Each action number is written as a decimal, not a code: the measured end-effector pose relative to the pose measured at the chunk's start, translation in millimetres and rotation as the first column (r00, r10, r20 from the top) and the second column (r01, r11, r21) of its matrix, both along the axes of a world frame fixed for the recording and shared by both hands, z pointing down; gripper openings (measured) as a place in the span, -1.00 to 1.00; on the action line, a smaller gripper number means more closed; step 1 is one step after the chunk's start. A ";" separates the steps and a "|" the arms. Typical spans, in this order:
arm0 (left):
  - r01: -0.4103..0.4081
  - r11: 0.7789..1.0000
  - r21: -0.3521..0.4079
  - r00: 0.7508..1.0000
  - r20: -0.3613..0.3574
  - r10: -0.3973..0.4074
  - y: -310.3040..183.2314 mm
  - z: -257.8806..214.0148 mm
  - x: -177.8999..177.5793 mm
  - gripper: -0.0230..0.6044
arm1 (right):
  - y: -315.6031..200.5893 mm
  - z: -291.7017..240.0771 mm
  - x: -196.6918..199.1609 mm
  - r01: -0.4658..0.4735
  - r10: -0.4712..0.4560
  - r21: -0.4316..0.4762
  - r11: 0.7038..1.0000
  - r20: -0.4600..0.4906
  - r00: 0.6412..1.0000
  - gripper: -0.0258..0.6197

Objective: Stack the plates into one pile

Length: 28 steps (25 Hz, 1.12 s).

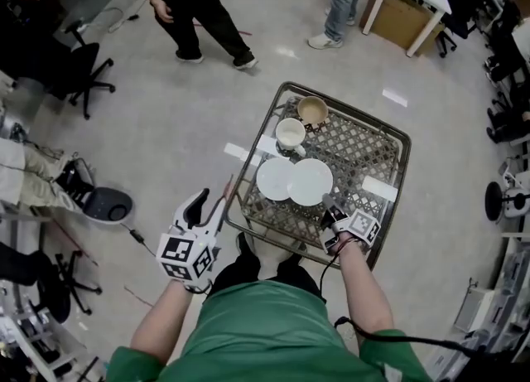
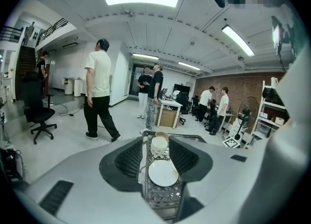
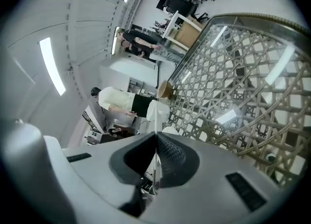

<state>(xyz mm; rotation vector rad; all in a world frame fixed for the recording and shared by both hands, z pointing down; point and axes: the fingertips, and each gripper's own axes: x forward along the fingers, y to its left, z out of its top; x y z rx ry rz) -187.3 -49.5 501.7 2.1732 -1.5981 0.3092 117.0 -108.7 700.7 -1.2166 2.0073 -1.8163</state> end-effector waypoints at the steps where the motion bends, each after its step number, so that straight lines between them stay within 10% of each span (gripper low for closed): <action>1: 0.001 1.000 -0.001 1.000 0.000 -0.001 -1.7 1.0 -6.6 -0.34 | -0.2 2.8 -8.9 0.009 -0.009 -0.005 1.000 -0.005 1.000 -0.83; 20: -0.029 0.999 -0.042 1.000 0.004 0.029 -31.0 23.0 -88.8 -0.34 | -13.6 56.7 -102.6 0.020 -0.020 -0.074 0.997 0.002 1.000 -0.83; 28: -0.052 0.997 -0.054 0.999 -0.001 0.052 -30.9 30.3 -83.2 -0.34 | -4.8 93.5 -87.1 0.021 -0.055 -0.168 0.986 -0.200 0.978 -0.83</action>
